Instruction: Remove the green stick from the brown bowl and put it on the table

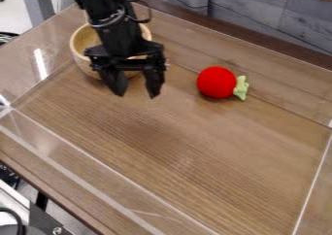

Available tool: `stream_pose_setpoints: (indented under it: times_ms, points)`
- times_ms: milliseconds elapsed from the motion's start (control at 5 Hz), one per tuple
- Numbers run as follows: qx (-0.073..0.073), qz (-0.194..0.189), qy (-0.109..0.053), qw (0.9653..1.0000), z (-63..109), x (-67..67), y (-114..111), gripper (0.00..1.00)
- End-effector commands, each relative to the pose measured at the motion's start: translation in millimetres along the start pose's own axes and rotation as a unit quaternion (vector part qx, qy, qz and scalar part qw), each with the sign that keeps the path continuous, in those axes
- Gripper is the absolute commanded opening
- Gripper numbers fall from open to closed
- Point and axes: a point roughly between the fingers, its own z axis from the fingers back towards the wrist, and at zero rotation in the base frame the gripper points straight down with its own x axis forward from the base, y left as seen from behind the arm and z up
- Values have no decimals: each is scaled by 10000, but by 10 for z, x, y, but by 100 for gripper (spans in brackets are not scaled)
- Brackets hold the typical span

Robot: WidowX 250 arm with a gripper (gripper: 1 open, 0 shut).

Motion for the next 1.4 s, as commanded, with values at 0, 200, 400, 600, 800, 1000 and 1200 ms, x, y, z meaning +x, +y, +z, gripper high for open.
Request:
stream_pose_setpoints:
  times_ms: [0, 200, 400, 600, 800, 1000, 1200]
  points:
    - [51, -223, -529, 9983, 143, 178, -89, 100]
    - [130, 151, -730, 9971, 127, 216, -47, 0]
    - [214, 468, -894, 9947, 98, 221, 10, 0]
    - [340, 536, -894, 9940, 75, 123, 88, 0]
    - [518, 602, -857, 9931, 51, 14, 149, 0]
    - [674, 574, -765, 9931, 42, -42, 218, 0]
    - [778, 559, -683, 9931, 39, -78, 282, 0]
